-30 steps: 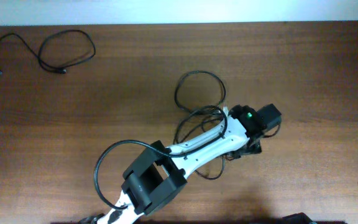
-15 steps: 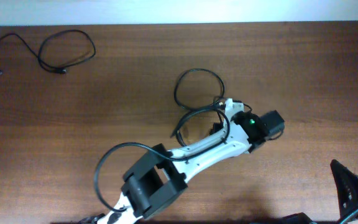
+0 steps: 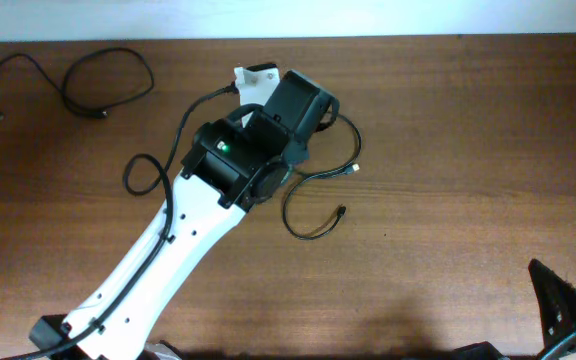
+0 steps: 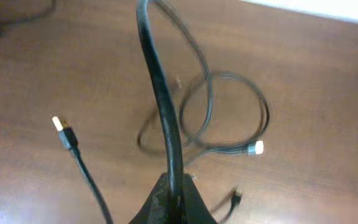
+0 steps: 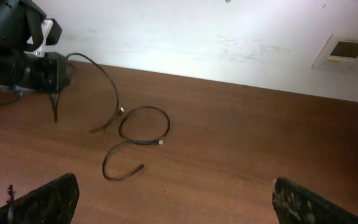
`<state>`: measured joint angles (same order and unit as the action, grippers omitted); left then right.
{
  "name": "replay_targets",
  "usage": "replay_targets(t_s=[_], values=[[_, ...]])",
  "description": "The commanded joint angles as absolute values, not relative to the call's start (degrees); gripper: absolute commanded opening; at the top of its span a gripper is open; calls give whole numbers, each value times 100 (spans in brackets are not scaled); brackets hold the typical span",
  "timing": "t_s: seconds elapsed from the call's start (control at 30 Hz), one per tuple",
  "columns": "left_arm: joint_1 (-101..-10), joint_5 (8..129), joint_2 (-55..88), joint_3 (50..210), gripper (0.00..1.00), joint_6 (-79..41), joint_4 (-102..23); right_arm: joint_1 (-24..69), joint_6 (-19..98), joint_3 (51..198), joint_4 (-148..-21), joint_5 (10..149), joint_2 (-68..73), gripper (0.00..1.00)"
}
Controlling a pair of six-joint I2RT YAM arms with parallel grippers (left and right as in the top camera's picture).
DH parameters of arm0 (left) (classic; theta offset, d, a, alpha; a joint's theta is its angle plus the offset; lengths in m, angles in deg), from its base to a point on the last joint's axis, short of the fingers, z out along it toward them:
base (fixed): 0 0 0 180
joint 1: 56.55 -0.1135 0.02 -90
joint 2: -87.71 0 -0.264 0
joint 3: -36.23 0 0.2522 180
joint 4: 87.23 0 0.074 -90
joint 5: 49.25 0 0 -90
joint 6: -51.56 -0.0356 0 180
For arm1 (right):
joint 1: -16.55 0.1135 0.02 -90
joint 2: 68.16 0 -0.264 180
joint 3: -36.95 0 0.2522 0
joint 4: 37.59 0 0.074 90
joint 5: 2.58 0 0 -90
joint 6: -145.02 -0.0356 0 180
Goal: Untangle cables
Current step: 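Grasp a black cable with the left gripper and pull it left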
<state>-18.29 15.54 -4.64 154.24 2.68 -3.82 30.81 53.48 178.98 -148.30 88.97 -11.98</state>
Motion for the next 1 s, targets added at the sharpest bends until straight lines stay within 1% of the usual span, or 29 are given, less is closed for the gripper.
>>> replay_targets(t_s=[0.0, 0.2, 0.3, 0.37, 0.4, 0.43, 0.47, 0.5, 0.57, 0.6, 0.67, 0.77, 0.8, 0.83, 0.87, 0.93, 0.97], values=[[-1848, 2087, -388, 15472, 0, 176, 16, 3040, 5308, 17876, -14865, 8964, -1226, 99], [-2119, 2089, -386, 15472, 0, 176, 593, 3040, 5306, 17876, -14865, 8964, -1226, 99], [-2600, 2089, -386, 15472, 0, 423, 1152, 3040, 5308, 17876, -14865, 8964, -1226, 98], [-3169, 2107, -386, 15472, 0, 791, 1419, 3040, 5308, 17876, -14865, 8964, -1226, 99], [-3433, 2365, -386, 15472, 0, 815, 1360, 3040, 5308, 17876, -14865, 8964, -1226, 98], [-3553, 2669, -386, 15472, 0, 627, 1235, 3040, 5308, 17876, -14865, 8964, -1226, 98], [-3628, 3156, -386, 15472, 0, -1, 964, 3040, 5306, 17876, -14865, 8964, -1226, 99], [-3632, 2736, -364, 15472, 0, -527, 875, 3040, 5306, 17876, -14865, 8964, -1226, 98], [-3636, 1556, -364, 15472, 0, -141, 899, 3040, 5308, 17876, -14865, 8964, -1226, 98], [-3636, 1416, -366, 15472, 0, -55, 713, 3040, 5306, 17876, -14865, 8964, -1226, 99], [-3636, 2251, -427, 15466, 0, -51, 365, 3040, 5308, 17876, -14865, 8964, -1226, 99], [-3636, 2472, -635, 15068, 1, 290, -94, 3040, 5308, 17876, -14865, 8964, -1226, 98], [-3636, 2474, -751, 14862, 6, 318, -255, 3040, 5308, 17876, -14865, 8964, -1226, 98], [-3636, 2472, -864, 14650, 8, 316, -419, 3040, 5306, 17876, -14865, 8964, -1226, 99], [-3634, 2476, -1026, 14325, 7, 316, -714, 3040, 5308, 17876, -14865, 8964, -1226, 98], [-3632, 2470, -1299, 13761, 0, 308, -1359, 3040, 5306, 17876, -14865, 8964, -1226, 99], [-3630, 2472, -1424, 13536, 0, 174, -1746, 3040, 5308, 17876, -14865, 8964, -1226, 99]])
